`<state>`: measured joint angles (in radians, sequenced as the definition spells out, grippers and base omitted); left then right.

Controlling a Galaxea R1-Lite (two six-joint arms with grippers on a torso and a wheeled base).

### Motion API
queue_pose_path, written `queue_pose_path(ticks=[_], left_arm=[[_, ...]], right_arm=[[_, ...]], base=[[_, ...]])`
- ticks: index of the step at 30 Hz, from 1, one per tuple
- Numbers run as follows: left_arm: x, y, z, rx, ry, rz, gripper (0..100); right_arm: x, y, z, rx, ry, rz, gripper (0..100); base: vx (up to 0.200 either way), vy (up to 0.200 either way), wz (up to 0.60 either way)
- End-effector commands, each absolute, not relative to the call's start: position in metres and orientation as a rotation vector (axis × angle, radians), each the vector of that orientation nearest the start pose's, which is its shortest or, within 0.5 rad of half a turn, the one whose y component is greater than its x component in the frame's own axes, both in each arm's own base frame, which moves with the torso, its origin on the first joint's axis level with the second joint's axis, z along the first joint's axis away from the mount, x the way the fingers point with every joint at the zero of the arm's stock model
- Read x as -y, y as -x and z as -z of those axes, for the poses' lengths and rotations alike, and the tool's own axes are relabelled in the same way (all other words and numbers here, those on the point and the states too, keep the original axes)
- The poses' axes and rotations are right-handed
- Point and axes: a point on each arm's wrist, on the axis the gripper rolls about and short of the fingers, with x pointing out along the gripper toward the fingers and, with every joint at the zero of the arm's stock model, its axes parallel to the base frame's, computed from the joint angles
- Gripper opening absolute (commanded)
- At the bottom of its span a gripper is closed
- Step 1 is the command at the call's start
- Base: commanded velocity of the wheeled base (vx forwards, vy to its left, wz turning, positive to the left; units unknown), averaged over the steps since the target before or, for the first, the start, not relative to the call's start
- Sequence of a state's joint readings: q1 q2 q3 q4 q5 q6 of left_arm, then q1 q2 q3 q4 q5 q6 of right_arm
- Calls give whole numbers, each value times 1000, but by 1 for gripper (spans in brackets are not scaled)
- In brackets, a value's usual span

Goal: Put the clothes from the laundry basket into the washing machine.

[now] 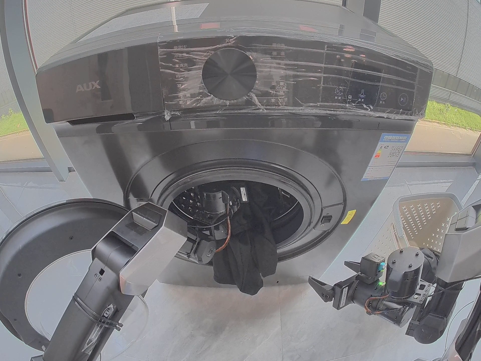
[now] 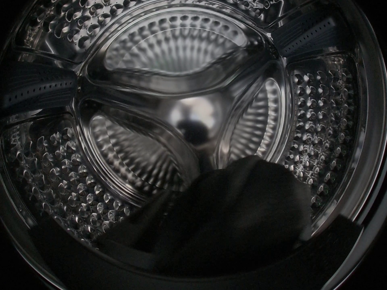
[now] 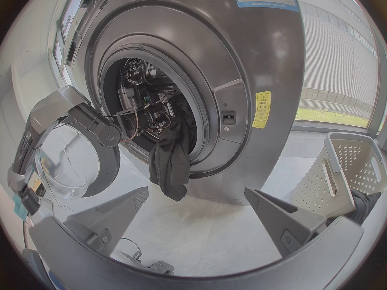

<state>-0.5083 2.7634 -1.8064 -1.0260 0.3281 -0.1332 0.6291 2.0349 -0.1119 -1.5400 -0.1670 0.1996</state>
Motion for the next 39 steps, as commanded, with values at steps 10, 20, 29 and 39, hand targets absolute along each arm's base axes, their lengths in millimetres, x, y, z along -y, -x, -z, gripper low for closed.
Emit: queue_pose_path(ticks=[10, 20, 29, 39], left_arm=[[259, -431, -23, -167, 56, 246, 100], [269, -396, 1, -332, -8, 376, 100], [277, -395, 18, -379, -23, 398, 100], [280, -400, 34, -386, -26, 395, 0]], right_arm=[[-137, -195, -40, -402, -45, -420, 100], [-138, -195, -40, -404, -47, -431, 100], [-141, -193, -40, -403, -45, -445, 100], [-142, -193, -40, -402, -44, -451, 100]], base=[[0, 0, 0], [0, 0, 0], [0, 0, 0], [0, 0, 0]])
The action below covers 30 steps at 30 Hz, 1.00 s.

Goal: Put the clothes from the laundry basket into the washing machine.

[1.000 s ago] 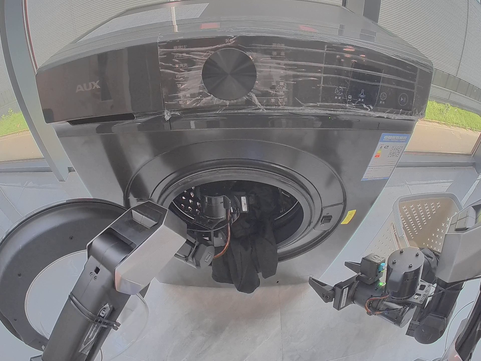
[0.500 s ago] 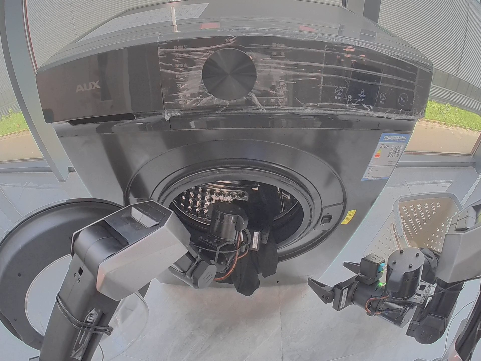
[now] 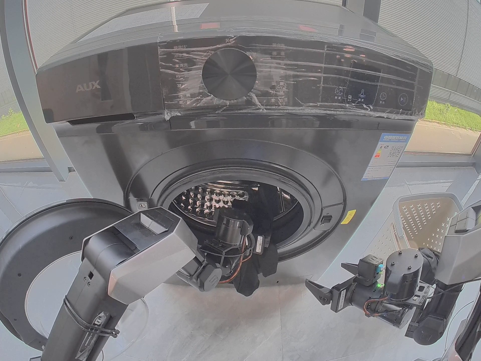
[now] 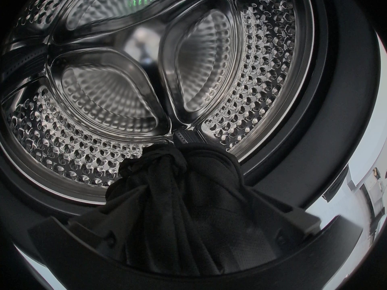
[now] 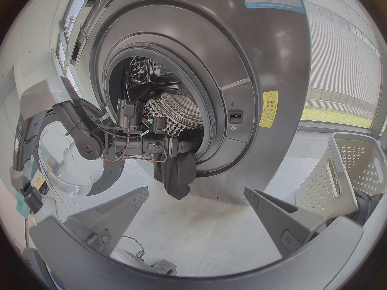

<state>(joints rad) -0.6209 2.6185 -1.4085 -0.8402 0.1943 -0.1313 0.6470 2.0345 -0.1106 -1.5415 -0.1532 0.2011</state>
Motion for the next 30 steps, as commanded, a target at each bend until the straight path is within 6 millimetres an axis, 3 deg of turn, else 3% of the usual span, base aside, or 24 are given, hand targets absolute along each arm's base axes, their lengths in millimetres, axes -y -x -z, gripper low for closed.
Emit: queue_pose_path(ticks=[1, 3, 9, 12, 20, 27, 28, 30], left_arm=[[281, -401, 34, -381, -24, 395, 0], [279, -404, 38, -379, -26, 387, 0], [283, -429, 19, -218, 50, 323, 0], [281, -432, 14, -208, 64, 311, 0], [253, -473, -6, -59, 123, 143, 0], [250, -475, -11, -44, 132, 137, 0], [250, -475, -11, -45, 133, 137, 100], [249, -475, -9, -51, 132, 136, 100]], right_arm=[[-142, -193, -40, -403, -46, -451, 100], [-142, -193, -40, -403, -46, -451, 100], [-143, -192, -39, -407, -43, -455, 100], [-144, -191, -39, -407, -43, -460, 100], [-145, -190, -38, -413, -46, -464, 100], [-145, -190, -38, -415, -45, -466, 100], [-145, -190, -38, -416, -44, -466, 100], [-145, -190, -38, -416, -44, -466, 100]], base=[[0, 0, 0], [0, 0, 0], [0, 0, 0], [0, 0, 0], [0, 0, 0], [0, 0, 0], [0, 0, 0], [0, 0, 0]])
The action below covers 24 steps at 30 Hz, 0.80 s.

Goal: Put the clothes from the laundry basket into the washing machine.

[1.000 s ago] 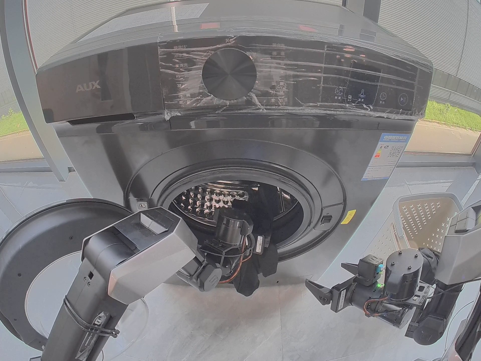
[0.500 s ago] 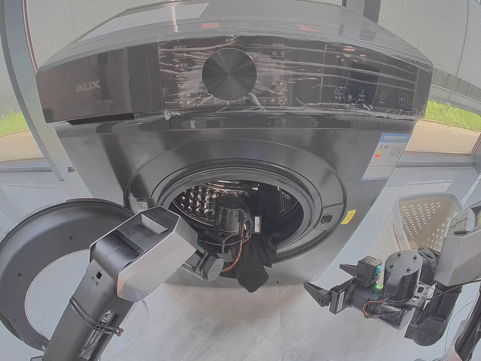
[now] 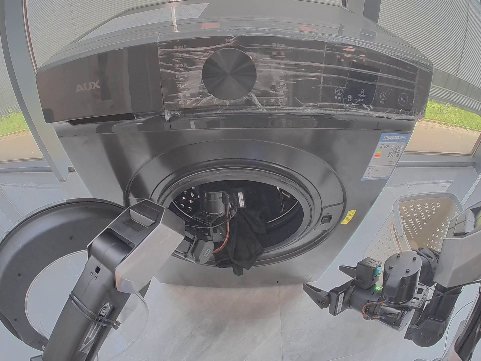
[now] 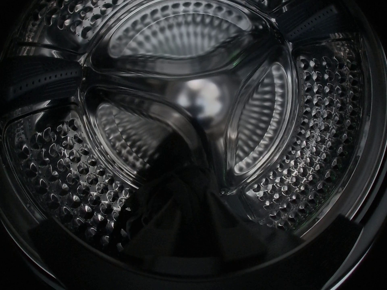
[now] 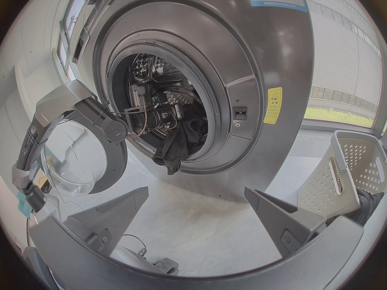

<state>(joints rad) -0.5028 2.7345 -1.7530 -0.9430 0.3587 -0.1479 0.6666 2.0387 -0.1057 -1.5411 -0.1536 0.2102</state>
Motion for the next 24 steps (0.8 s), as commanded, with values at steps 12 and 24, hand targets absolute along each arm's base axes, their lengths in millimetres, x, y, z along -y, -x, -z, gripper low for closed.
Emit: queue_pose_path(ticks=[12, 24], left_arm=[[262, -421, -33, -198, 87, 225, 100], [259, -395, 21, -403, -15, 296, 100]], right_arm=[[-144, -189, -37, -421, -44, -468, 100], [-145, -186, -38, -425, -42, -477, 100]], base=[[0, 0, 0], [0, 0, 0]])
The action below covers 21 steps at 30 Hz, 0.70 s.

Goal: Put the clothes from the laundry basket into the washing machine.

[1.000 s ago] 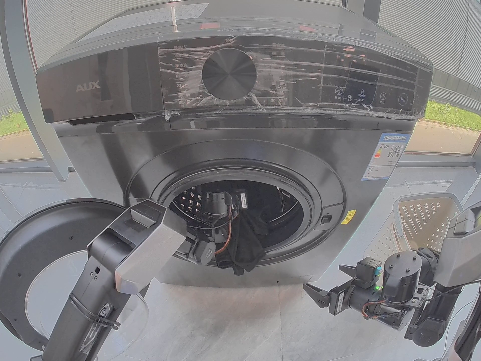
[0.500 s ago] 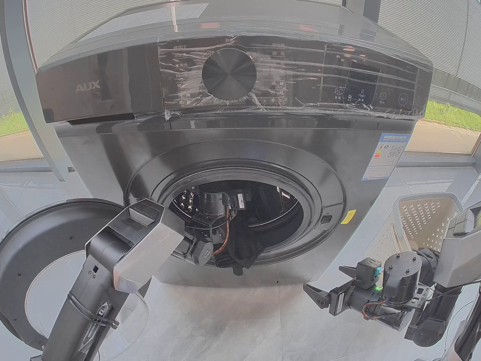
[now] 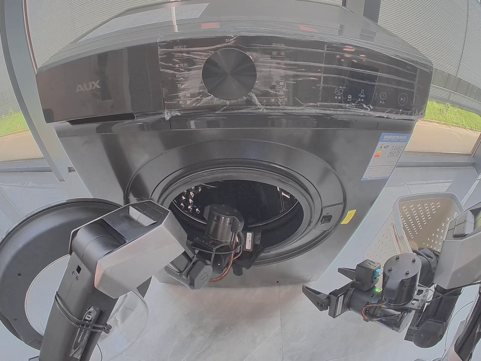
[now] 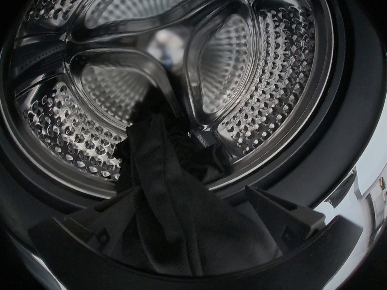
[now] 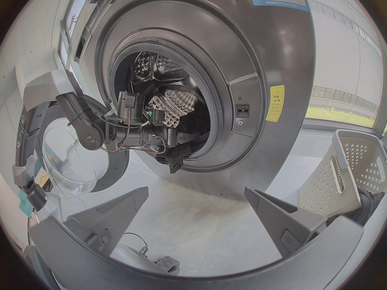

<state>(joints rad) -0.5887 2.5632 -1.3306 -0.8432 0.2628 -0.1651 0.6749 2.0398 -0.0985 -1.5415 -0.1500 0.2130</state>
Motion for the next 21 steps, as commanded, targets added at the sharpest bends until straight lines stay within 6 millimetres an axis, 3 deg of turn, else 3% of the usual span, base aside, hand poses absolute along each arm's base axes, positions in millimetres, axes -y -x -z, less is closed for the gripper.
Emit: queue_pose_path(ticks=[1, 6, 7, 17, 21], left_arm=[[259, -394, 22, -409, -17, 296, 100], [259, -394, 33, -438, -28, 290, 100], [258, -393, 34, -445, -33, 291, 0], [261, -396, 34, -424, -22, 293, 0], [268, -418, 11, -288, 40, 276, 0]], right_arm=[[-145, -186, -38, -425, -42, -477, 100], [-146, -186, -38, -424, -43, -478, 100], [-146, -186, -38, -424, -43, -478, 100], [-145, -186, -38, -424, -43, -478, 100], [-146, -186, -38, -422, -43, -479, 100]], base=[[0, 0, 0], [0, 0, 0], [0, 0, 0], [0, 0, 0], [0, 0, 0]])
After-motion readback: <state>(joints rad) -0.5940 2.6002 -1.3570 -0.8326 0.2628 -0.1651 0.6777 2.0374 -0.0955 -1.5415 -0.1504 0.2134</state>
